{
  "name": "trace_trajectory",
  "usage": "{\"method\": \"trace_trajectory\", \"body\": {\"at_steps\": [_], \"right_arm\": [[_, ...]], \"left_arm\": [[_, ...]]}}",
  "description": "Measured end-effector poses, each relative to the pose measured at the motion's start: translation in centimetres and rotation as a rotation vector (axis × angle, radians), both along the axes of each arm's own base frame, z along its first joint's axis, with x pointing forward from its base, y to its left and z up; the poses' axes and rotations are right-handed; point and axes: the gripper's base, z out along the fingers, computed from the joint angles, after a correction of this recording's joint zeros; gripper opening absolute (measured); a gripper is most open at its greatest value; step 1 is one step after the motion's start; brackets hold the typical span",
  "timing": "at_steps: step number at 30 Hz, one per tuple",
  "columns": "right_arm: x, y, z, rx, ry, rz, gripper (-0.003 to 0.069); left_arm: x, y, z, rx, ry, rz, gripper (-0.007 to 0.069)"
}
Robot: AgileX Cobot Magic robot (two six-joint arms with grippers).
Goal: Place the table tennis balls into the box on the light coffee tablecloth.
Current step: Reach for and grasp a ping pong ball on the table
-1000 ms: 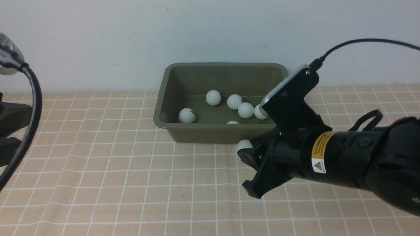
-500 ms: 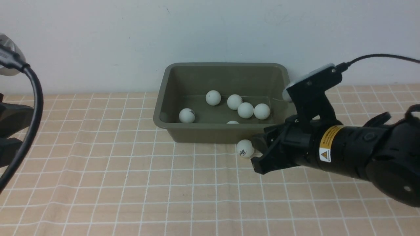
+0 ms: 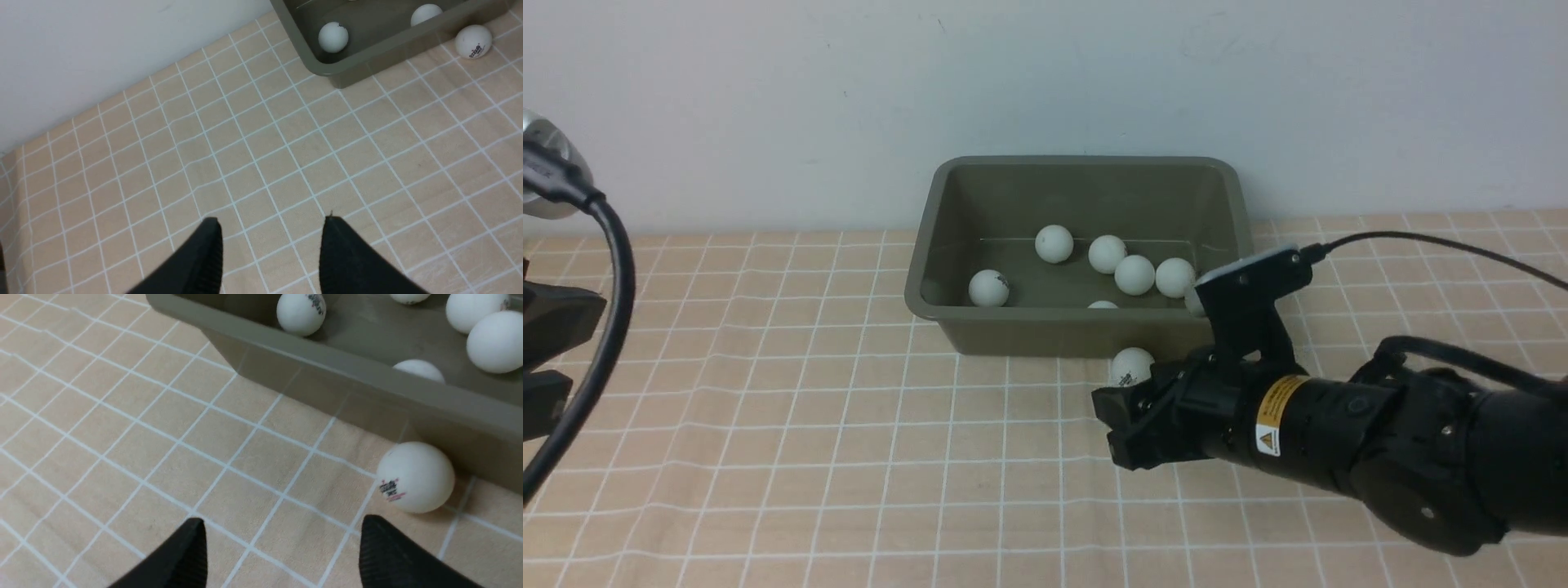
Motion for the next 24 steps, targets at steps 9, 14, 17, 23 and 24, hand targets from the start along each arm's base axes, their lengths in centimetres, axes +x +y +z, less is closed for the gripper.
{"method": "trace_trajectory", "body": {"at_steps": [9, 14, 17, 23, 24], "right_arm": [[-0.7, -1.0, -2.2, 0.006, -0.073, -0.033, 0.0467], [-0.1, -1.3, -3.5, -0.055, -0.119, -0.064, 0.0467], [0.2, -1.2, -4.1, -0.059, -0.150, -0.061, 0.0467], [0.4, -0.8, -5.3, -0.040, -0.183, -0.038, 0.0467], [0.4, -0.7, -5.5, -0.039, -0.186, -0.032, 0.0467]], "left_arm": [[0.0, 0.0, 0.0, 0.006, 0.001, -0.004, 0.0266], [0.0, 0.0, 0.0, 0.006, 0.001, -0.004, 0.0266], [0.0, 0.0, 0.0, 0.006, 0.001, -0.004, 0.0266], [0.0, 0.0, 0.0, 0.006, 0.001, -0.004, 0.0266], [0.0, 0.0, 0.0, 0.006, 0.001, -0.004, 0.0266]]}}
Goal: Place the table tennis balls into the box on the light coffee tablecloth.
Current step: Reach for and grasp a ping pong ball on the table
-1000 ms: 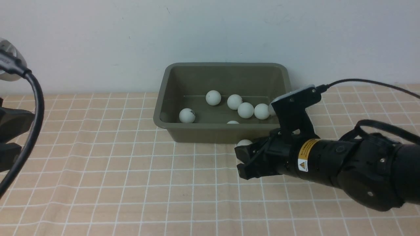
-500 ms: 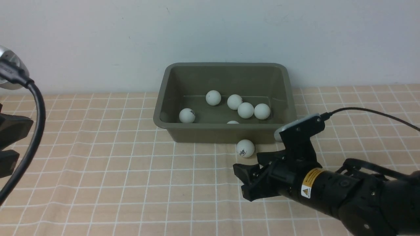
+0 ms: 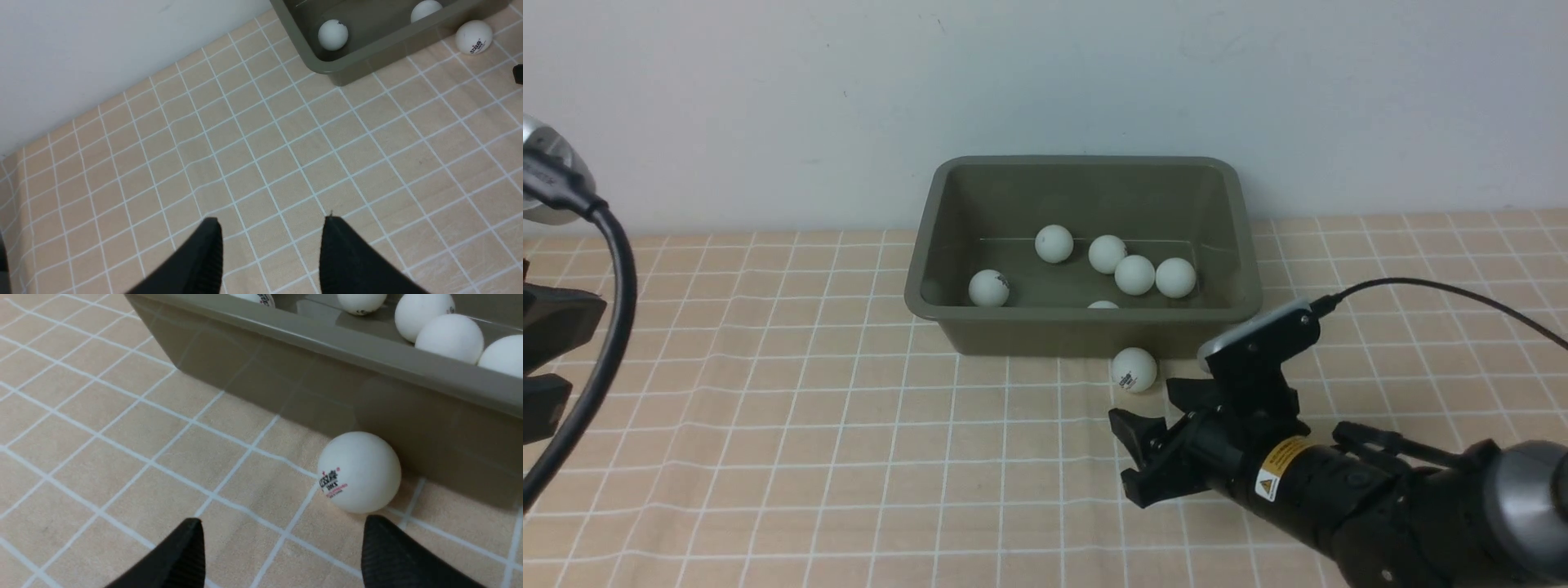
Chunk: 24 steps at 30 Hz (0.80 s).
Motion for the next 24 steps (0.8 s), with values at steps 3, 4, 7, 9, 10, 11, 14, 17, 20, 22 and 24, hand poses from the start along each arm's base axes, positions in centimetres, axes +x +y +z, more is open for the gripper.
{"method": "trace_trajectory", "body": {"at_steps": [3, 4, 7, 9, 10, 11, 14, 17, 20, 22, 24], "right_arm": [[0.06, 0.12, -0.33, 0.010, -0.012, 0.007, 0.0467], [0.11, 0.14, -0.37, 0.018, -0.010, 0.002, 0.0467], [0.24, 0.03, -0.35, 0.028, -0.006, -0.012, 0.0467], [0.33, 0.08, -0.27, 0.032, -0.010, -0.014, 0.0467], [0.37, 0.16, -0.20, 0.033, -0.015, -0.008, 0.0467], [0.38, 0.22, -0.15, 0.032, -0.019, 0.002, 0.0467], [0.30, 0.67, 0.01, 0.043, -0.021, 0.048, 0.0467], [0.17, 0.88, 0.01, 0.062, -0.005, 0.067, 0.0467], [0.44, 0.54, 0.02, 0.076, 0.002, 0.009, 0.0467], [0.57, 0.35, 0.02, 0.067, -0.006, -0.013, 0.0467], [0.62, 0.28, 0.02, 0.050, -0.017, -0.014, 0.0467]], "left_arm": [[0.00, 0.00, -0.01, 0.000, 0.001, 0.000, 0.0266], [0.00, 0.00, -0.01, 0.000, 0.001, 0.000, 0.0266], [-0.01, 0.00, -0.01, -0.001, 0.001, 0.000, 0.0266], [0.00, 0.00, -0.01, 0.000, 0.001, 0.000, 0.0266], [0.00, 0.00, -0.01, 0.000, 0.001, 0.000, 0.0266], [0.00, 0.00, -0.01, 0.000, 0.001, 0.000, 0.0266], [0.00, 0.00, -0.01, 0.000, 0.001, 0.000, 0.0266], [0.00, 0.00, -0.01, 0.000, 0.001, 0.000, 0.0266], [0.00, 0.00, -0.01, 0.000, 0.001, 0.000, 0.0266], [0.00, 0.00, -0.01, 0.000, 0.001, 0.000, 0.0266], [0.00, 0.00, -0.01, 0.000, 0.001, 0.000, 0.0266]]}}
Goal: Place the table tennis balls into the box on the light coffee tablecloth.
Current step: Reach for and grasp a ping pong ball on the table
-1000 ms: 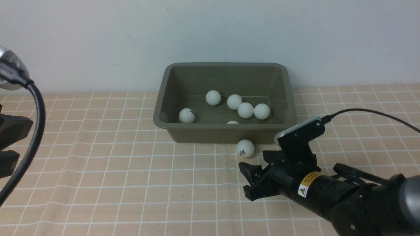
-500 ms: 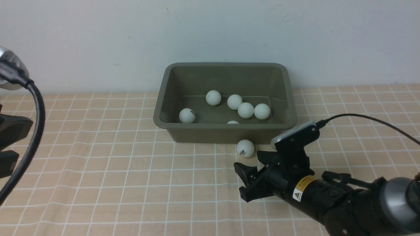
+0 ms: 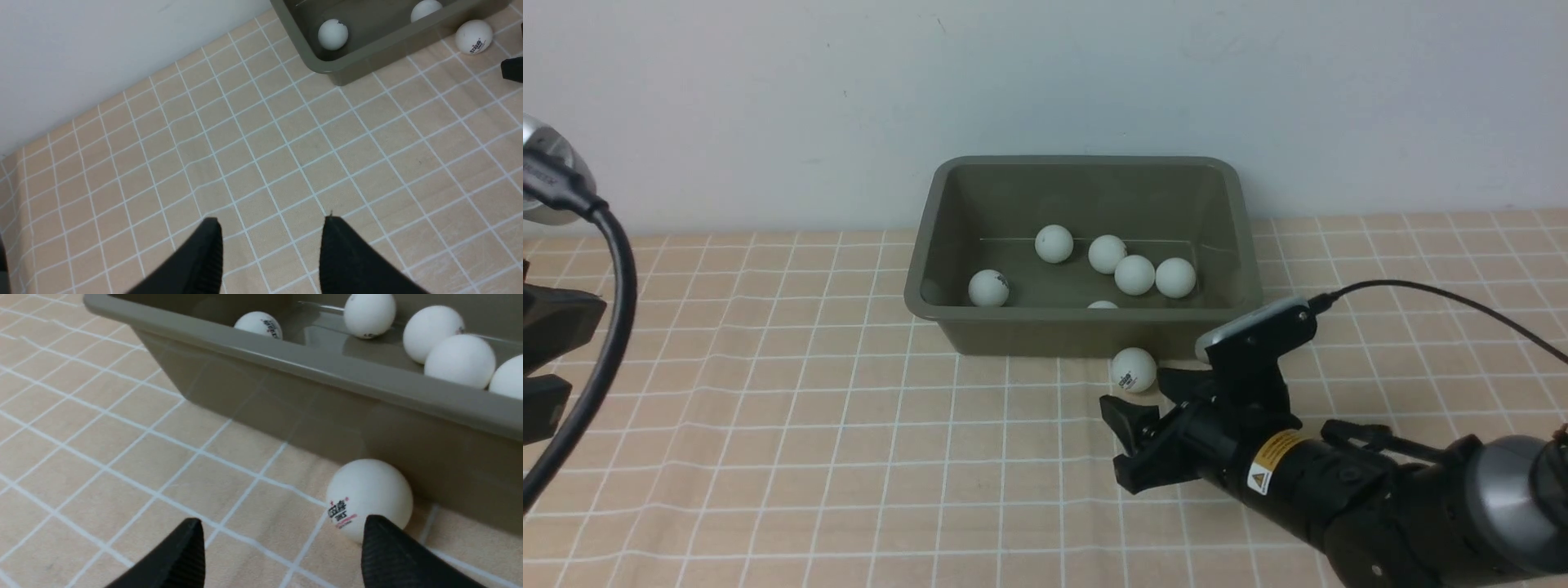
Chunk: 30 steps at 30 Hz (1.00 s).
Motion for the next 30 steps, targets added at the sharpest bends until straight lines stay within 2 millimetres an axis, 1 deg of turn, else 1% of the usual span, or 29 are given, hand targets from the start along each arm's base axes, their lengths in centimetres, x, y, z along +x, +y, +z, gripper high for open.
{"method": "trace_trajectory", "body": {"at_steps": [6, 12, 17, 19, 21, 26, 30], "right_arm": [[0.0, 0.2, 0.2, -0.014, -0.029, 0.033, 0.0468], [0.8, 0.6, 0.8, 0.000, -0.053, 0.016, 0.0468], [1.1, 0.7, -0.1, -0.011, -0.035, 0.009, 0.0468], [1.0, 0.8, -0.9, -0.028, -0.017, 0.026, 0.0468], [0.8, 1.0, -1.1, -0.027, -0.005, 0.052, 0.0468], [0.2, 1.8, -1.1, -0.004, 0.008, 0.154, 0.0468], [0.1, 1.8, -1.1, 0.003, 0.026, 0.161, 0.0468]], "left_arm": [[0.0, 0.0, 0.0, 0.000, 0.000, 0.000, 0.0266], [0.0, 0.0, 0.0, 0.001, 0.000, -0.001, 0.0266], [0.0, 0.0, 0.0, 0.001, 0.000, -0.001, 0.0266], [0.0, 0.0, 0.0, 0.001, 0.000, -0.001, 0.0266], [0.0, 0.0, 0.0, 0.001, 0.000, -0.001, 0.0266], [0.0, 0.0, 0.0, 0.001, 0.000, -0.001, 0.0266], [0.0, 0.0, 0.0, 0.001, 0.000, -0.001, 0.0266]]}}
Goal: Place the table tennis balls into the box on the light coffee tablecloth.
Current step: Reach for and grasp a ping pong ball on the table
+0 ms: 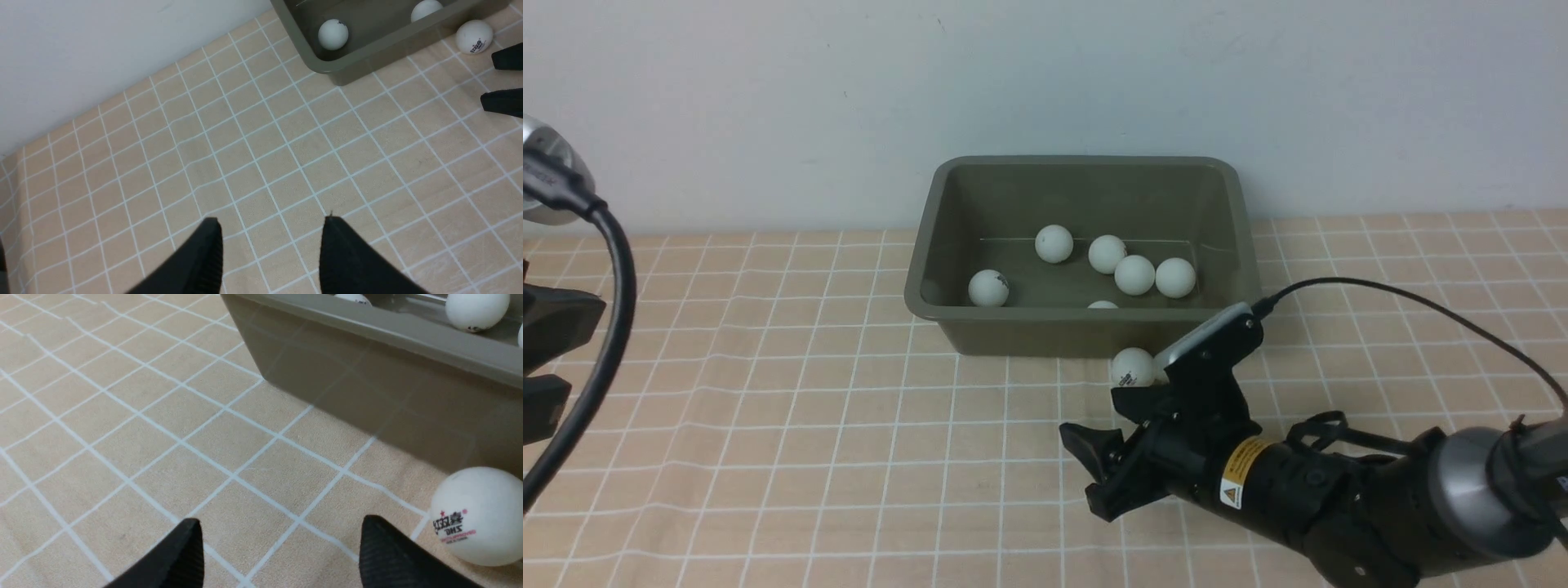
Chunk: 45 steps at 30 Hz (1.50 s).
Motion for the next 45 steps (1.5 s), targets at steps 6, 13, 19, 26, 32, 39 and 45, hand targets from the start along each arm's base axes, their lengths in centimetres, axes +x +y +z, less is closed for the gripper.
{"method": "trace_trajectory", "body": {"at_steps": [6, 13, 19, 26, 32, 39, 45], "right_arm": [[0.1, -0.1, 0.0, -0.008, 0.000, -0.016, 0.0468], [0.9, -1.1, 0.0, -0.048, -0.035, -0.143, 0.0468], [1.0, -1.4, 0.0, -0.057, -0.040, -0.174, 0.0468], [1.2, -1.5, 0.0, -0.053, -0.037, -0.204, 0.0468], [1.2, -1.6, 0.0, -0.047, -0.038, -0.214, 0.0468], [1.4, -1.8, -0.3, -0.029, -0.039, -0.258, 0.0468], [1.9, -1.5, -0.8, -0.023, -0.045, -0.258, 0.0468]], "left_arm": [[0.0, 0.0, 0.0, 0.000, 0.000, 0.000, 0.0266], [-0.2, 0.1, -0.3, 0.011, 0.041, 0.005, 0.0266], [-0.3, 0.1, -0.3, 0.012, 0.046, 0.007, 0.0266], [-0.2, 0.1, -0.3, 0.011, 0.043, 0.006, 0.0266], [-0.2, 0.1, -0.3, 0.011, 0.043, 0.006, 0.0266], [-0.2, 0.1, -0.3, 0.011, 0.043, 0.006, 0.0266], [-0.2, 0.1, -0.3, 0.011, 0.043, 0.006, 0.0266]]}}
